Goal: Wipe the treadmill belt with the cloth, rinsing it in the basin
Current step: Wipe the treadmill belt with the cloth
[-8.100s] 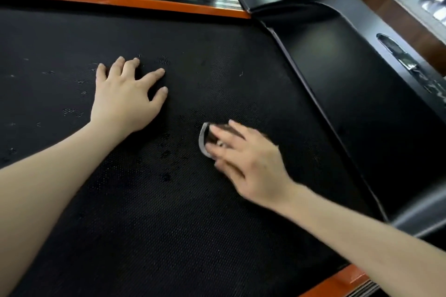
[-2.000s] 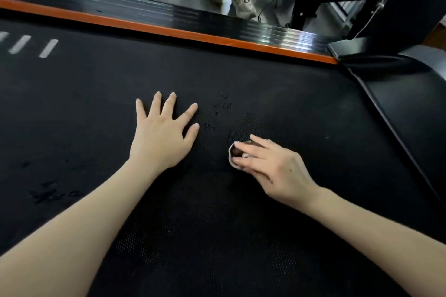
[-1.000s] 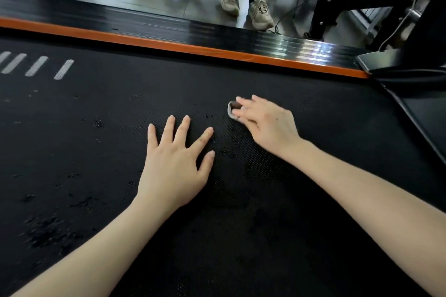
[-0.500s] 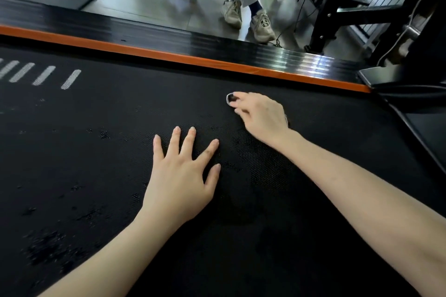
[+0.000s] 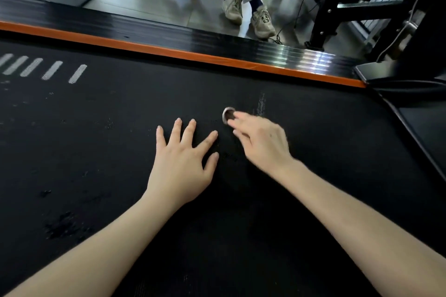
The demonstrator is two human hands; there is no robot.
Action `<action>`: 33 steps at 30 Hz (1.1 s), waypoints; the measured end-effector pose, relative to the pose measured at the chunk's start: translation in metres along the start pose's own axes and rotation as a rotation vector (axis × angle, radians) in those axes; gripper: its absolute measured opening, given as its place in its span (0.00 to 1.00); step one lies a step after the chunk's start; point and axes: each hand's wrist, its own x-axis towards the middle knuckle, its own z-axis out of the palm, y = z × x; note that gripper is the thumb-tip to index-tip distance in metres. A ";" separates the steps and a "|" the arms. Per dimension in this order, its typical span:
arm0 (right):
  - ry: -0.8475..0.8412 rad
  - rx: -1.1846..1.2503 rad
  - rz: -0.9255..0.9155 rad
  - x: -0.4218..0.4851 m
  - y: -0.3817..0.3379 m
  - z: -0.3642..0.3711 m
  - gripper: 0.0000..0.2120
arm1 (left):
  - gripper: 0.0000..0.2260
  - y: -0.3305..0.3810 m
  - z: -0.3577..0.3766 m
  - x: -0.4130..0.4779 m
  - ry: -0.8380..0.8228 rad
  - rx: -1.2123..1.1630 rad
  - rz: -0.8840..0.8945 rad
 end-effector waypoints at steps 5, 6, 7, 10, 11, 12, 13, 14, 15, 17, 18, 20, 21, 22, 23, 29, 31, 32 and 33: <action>-0.094 0.113 -0.200 -0.121 -0.034 -0.038 0.16 | 0.29 0.000 -0.001 -0.002 -0.039 0.008 0.001; -0.141 0.117 -0.241 -0.127 -0.030 -0.044 0.18 | 0.28 0.000 -0.002 -0.002 -0.037 0.014 0.004; -0.181 0.100 -0.278 -0.125 -0.023 -0.049 0.20 | 0.27 0.000 -0.003 -0.002 -0.037 0.015 0.004; -0.154 -0.025 -0.215 -0.095 0.001 -0.047 0.19 | 0.23 0.001 -0.005 -0.002 -0.062 0.014 -0.002; -0.107 -0.006 -0.109 -0.088 0.002 -0.043 0.17 | 0.22 0.001 -0.004 -0.002 -0.070 0.015 -0.005; -0.054 0.039 0.008 -0.086 0.000 -0.038 0.16 | 0.22 0.002 -0.005 -0.002 -0.076 0.018 -0.003; 0.004 0.071 0.082 -0.089 -0.004 -0.034 0.15 | 0.22 0.002 -0.006 -0.001 -0.080 0.016 0.003; 0.051 0.066 0.099 -0.093 -0.008 -0.030 0.15 | 0.22 0.002 -0.008 -0.001 -0.079 0.003 0.007; 0.079 0.044 0.080 -0.097 -0.010 -0.027 0.15 | 0.21 0.002 -0.012 -0.003 -0.080 -0.036 0.007; 0.080 0.027 0.057 -0.100 -0.012 -0.029 0.18 | 0.19 -0.001 -0.023 -0.011 -0.061 -0.195 -0.007; 0.082 0.012 0.052 -0.099 -0.012 -0.030 0.19 | 0.19 -0.005 -0.029 -0.019 -0.039 -0.250 -0.008; 0.099 -0.041 0.035 -0.096 -0.013 -0.032 0.18 | 0.18 -0.019 -0.040 -0.048 0.031 -0.188 0.031; 0.109 -0.069 0.036 -0.096 -0.014 -0.032 0.16 | 0.20 -0.030 -0.044 -0.065 0.044 -0.113 0.059; 0.119 -0.085 0.044 -0.096 -0.015 -0.031 0.14 | 0.22 -0.043 -0.047 -0.084 0.022 -0.044 0.074; 0.133 -0.090 0.060 -0.097 -0.017 -0.029 0.12 | 0.25 -0.055 -0.051 -0.101 -0.035 0.016 0.070; 0.207 -0.061 0.212 -0.105 -0.052 -0.025 0.06 | 0.29 -0.084 -0.042 -0.129 -0.191 0.077 -0.023; 0.153 0.023 0.135 -0.127 -0.083 -0.028 0.09 | 0.30 -0.083 -0.040 -0.128 -0.176 0.077 -0.014; 0.093 0.076 0.058 -0.143 -0.102 -0.029 0.10 | 0.30 -0.083 -0.039 -0.128 -0.167 0.073 -0.010; 0.028 0.130 -0.030 -0.161 -0.120 -0.031 0.10 | 0.29 -0.084 -0.039 -0.128 -0.157 0.067 -0.009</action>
